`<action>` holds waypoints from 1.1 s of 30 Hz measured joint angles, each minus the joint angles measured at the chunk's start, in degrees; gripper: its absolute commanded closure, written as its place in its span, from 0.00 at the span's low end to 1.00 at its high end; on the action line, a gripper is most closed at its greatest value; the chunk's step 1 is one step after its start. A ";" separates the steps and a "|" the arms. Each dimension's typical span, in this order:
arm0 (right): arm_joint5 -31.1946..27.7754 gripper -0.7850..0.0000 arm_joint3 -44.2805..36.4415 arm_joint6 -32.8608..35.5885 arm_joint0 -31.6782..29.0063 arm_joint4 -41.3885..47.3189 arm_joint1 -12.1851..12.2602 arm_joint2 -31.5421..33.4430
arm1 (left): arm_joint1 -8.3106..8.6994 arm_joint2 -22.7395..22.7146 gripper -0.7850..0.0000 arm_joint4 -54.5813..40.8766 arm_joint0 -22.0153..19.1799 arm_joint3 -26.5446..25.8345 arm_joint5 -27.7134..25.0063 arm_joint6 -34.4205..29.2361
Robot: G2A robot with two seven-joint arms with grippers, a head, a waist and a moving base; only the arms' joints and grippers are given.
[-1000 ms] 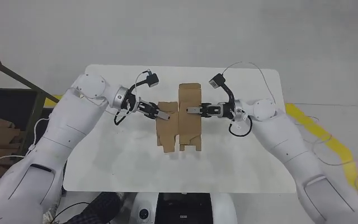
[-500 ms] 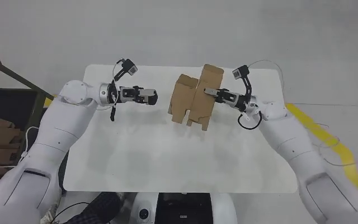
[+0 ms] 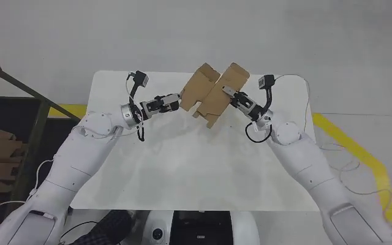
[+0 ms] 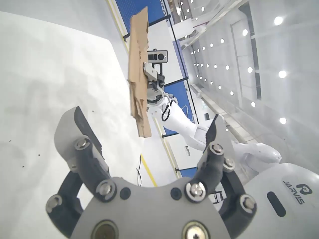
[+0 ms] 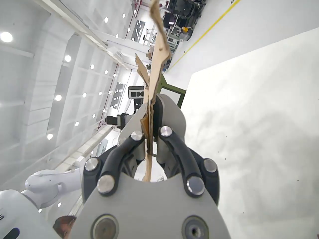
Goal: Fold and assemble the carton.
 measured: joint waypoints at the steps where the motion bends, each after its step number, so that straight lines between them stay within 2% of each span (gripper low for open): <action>1: 0.47 1.00 -0.49 -1.17 -0.35 -0.65 -0.04 0.22 | 0.02 -0.35 0.00 0.34 0.49 -0.48 0.23 0.86; 3: 1.46 1.00 -1.46 -3.63 -1.12 -2.13 -0.15 0.67 | 0.01 -0.89 0.00 1.22 1.54 -1.65 0.99 2.68; 4: 1.83 1.00 -1.86 -4.52 -1.43 -2.68 -0.21 0.82 | -0.02 -0.97 0.13 1.61 1.93 -2.15 1.43 3.26; 5: 2.16 1.00 -2.25 -5.32 -1.72 -3.16 -0.29 0.93 | -0.06 -0.96 0.22 2.08 2.27 -2.67 1.93 3.71; 7: 2.79 1.00 -3.15 -6.73 -2.33 -4.03 -0.53 1.01 | -0.22 -0.57 0.37 3.17 2.76 -3.74 2.99 4.00; 8: 3.04 1.00 -3.49 -7.16 -2.53 -4.39 -0.64 1.00 | -0.30 -0.39 0.40 3.69 2.82 -3.94 3.34 4.13; 14: 4.21 1.00 -5.39 -9.05 -3.46 -6.20 -1.51 0.68 | -1.19 1.33 0.52 6.54 1.84 -3.00 4.86 5.67; 18: 4.33 1.00 -5.76 -9.22 -3.87 -6.60 -2.17 0.33 | -1.80 1.92 0.57 6.78 1.20 -2.12 3.97 6.47; 24: 4.12 1.00 -5.46 -9.05 -4.08 -6.65 -3.01 0.28 | -2.35 1.64 0.71 6.47 1.20 -1.36 2.79 7.41; 33: 3.91 1.00 -5.57 -8.09 -4.59 -6.20 -3.98 0.86 | -2.95 0.85 0.89 6.02 1.33 -0.82 3.65 7.66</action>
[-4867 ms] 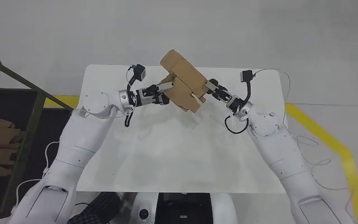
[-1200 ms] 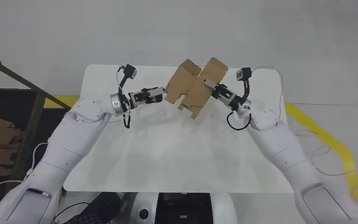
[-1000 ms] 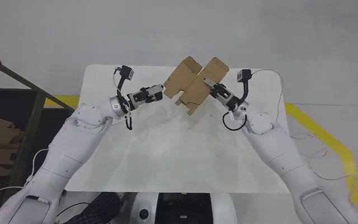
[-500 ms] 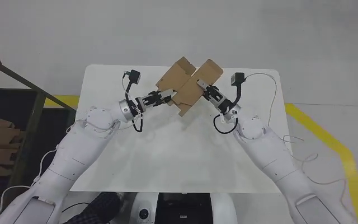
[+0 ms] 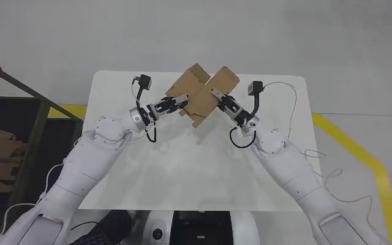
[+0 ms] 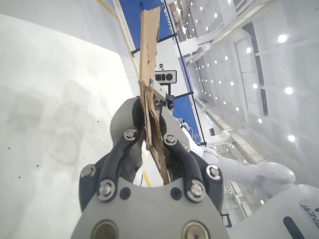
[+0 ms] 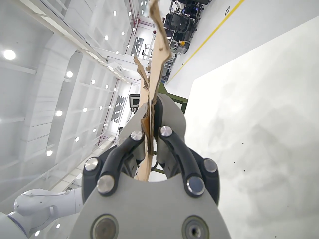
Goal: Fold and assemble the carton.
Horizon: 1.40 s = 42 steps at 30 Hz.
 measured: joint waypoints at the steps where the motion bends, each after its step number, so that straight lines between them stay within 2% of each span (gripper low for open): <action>1: -0.02 1.00 -0.04 0.08 -0.05 -0.10 -0.07 0.10 | -0.06 -0.08 0.93 -0.11 -0.03 0.10 0.26 0.02; 3: -0.15 1.00 -0.18 0.17 -0.18 -0.42 -0.21 0.40 | -0.19 -0.29 1.00 -0.36 -0.12 0.32 0.71 -0.01; 4: -0.27 0.87 -0.25 0.22 -0.26 -0.62 -0.25 0.55 | -0.25 -0.40 1.00 -0.49 -0.14 0.41 0.81 -0.09; 5: -0.46 0.67 -0.32 0.32 -0.35 -0.83 -0.28 0.73 | -0.29 -0.52 1.00 -0.61 -0.16 0.51 0.87 -0.20; 6: -0.74 0.00 -0.42 0.46 -0.49 -1.09 -0.31 0.98 | -0.36 -0.68 1.00 -0.80 -0.17 0.64 0.92 -0.37; 14: -2.76 0.00 0.31 4.47 -0.56 -1.07 -0.05 3.72 | -0.52 -2.33 1.00 -2.14 -0.42 1.64 1.16 -2.94; 20: -5.23 0.00 5.45 19.41 1.46 6.44 0.53 5.94 | -0.22 -3.89 1.00 -3.28 -2.89 3.40 3.31 -11.49; 27: -8.19 0.00 12.88 40.46 5.64 16.12 1.13 8.06 | 0.03 -5.41 1.00 -10.00 -7.36 9.47 2.43 -28.16; 30: -5.81 0.00 14.30 48.00 7.67 18.98 1.53 8.50 | 0.00 -5.32 1.00 -11.10 -9.16 12.18 -0.43 -34.82; 35: -0.98 0.00 12.67 52.63 8.72 15.46 2.59 7.58 | -0.03 -5.07 1.00 -13.54 -11.11 14.82 -3.02 -43.78; 42: 2.41 0.00 8.89 56.05 8.26 16.03 3.60 4.75 | 0.12 -4.12 1.00 -12.02 -11.86 14.57 -2.07 -45.79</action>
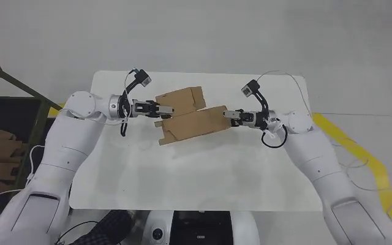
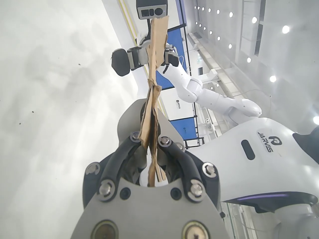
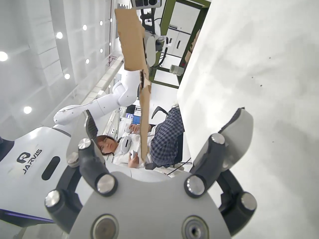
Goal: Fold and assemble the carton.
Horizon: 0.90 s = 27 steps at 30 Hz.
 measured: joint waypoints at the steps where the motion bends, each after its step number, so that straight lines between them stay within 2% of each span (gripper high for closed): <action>1: 0.14 0.00 -0.37 0.14 -0.07 0.09 0.15 -0.23 | 0.04 0.15 1.00 0.34 0.00 -0.10 0.01 -0.01; 6: 0.48 0.00 -2.58 0.48 -0.53 0.15 0.88 -1.94 | 0.10 1.14 1.00 1.54 -0.22 -0.33 -0.05 0.04; 7: 0.28 0.05 -2.77 0.27 -0.56 0.15 0.99 -2.18 | 0.09 1.36 1.00 1.79 -0.31 -0.27 -0.11 0.11; 10: -0.51 0.10 -2.85 -0.50 -0.46 -0.19 1.32 -3.06 | -0.05 2.19 1.00 2.29 -0.64 0.01 -0.27 0.27; 11: -0.67 0.13 -2.77 -0.67 -0.37 -0.39 1.40 -3.40 | -0.09 2.42 1.00 2.41 -0.76 0.08 -0.31 0.31; 15: -1.84 0.40 -1.67 -1.84 0.12 -0.23 1.74 -4.51 | -0.13 2.91 1.00 3.36 -1.31 0.74 -0.68 0.67; 19: -2.42 0.51 -1.41 -2.43 0.55 0.41 2.00 -5.47 | -0.21 3.17 1.00 4.53 -1.75 1.32 -0.97 1.16; 27: -3.29 0.55 -1.08 -3.29 1.44 0.39 2.46 -7.88 | -0.44 3.82 1.00 5.66 -2.13 1.50 -0.94 2.03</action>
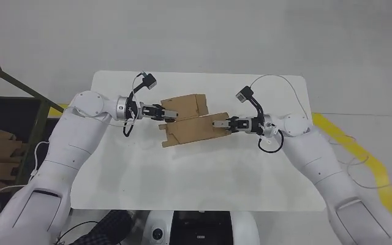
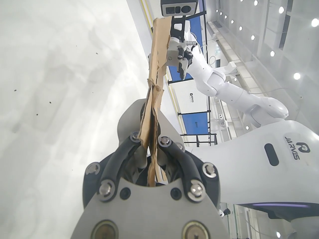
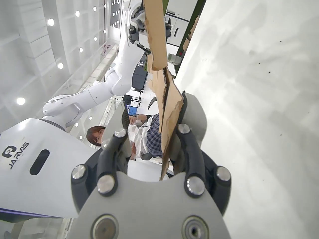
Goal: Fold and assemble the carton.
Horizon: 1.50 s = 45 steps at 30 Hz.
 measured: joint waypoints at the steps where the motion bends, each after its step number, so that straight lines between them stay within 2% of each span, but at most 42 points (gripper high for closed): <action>1: -0.07 0.55 0.08 -0.07 0.11 -0.01 0.05 -0.27 | -0.02 0.04 1.00 0.00 -0.05 0.05 0.03 -0.05; 4: -0.32 0.57 0.24 -0.32 0.50 -0.16 0.20 -1.19 | -0.08 0.19 1.00 -0.02 -0.24 0.15 0.03 -0.27; 7: -0.62 0.69 0.24 -0.62 0.91 -0.68 0.35 -2.26 | -0.14 0.34 1.00 0.09 -0.41 0.23 0.02 -0.39; 11: -1.20 0.73 0.50 -1.20 1.47 -1.02 0.52 -3.55 | -0.22 0.47 1.00 -0.06 -0.58 0.42 -0.01 -0.39; 19: -2.52 1.00 1.44 -2.51 2.49 -0.84 0.88 -5.81 | -0.46 0.96 1.00 -0.39 -0.82 0.82 0.00 -0.47; 25: -3.25 1.00 1.75 -3.25 2.96 -0.03 1.20 -7.12 | -0.60 1.12 1.00 -0.62 -0.97 1.05 -0.09 -0.35; 26: -3.33 1.00 1.78 -3.33 3.01 0.20 1.24 -7.28 | -0.62 1.16 0.91 -0.65 -0.98 1.07 -0.10 -0.33; 27: -3.43 1.00 1.67 -3.43 2.97 0.88 1.27 -7.45 | -0.65 1.19 0.63 -0.80 -0.99 1.10 -0.11 -0.30; 28: -3.46 1.00 1.57 -3.45 2.93 1.56 1.29 -7.53 | -0.69 1.22 0.23 -1.06 -0.97 1.09 -0.20 -0.34; 29: -3.46 1.00 1.56 -3.46 2.95 1.95 1.34 -7.60 | -0.72 1.24 0.00 -1.43 -0.94 1.04 -0.36 -0.46; 45: -5.67 1.00 5.38 -5.67 3.97 1.68 2.03 -8.24 | -0.81 -0.47 0.00 -7.68 -0.39 2.63 -0.38 -0.64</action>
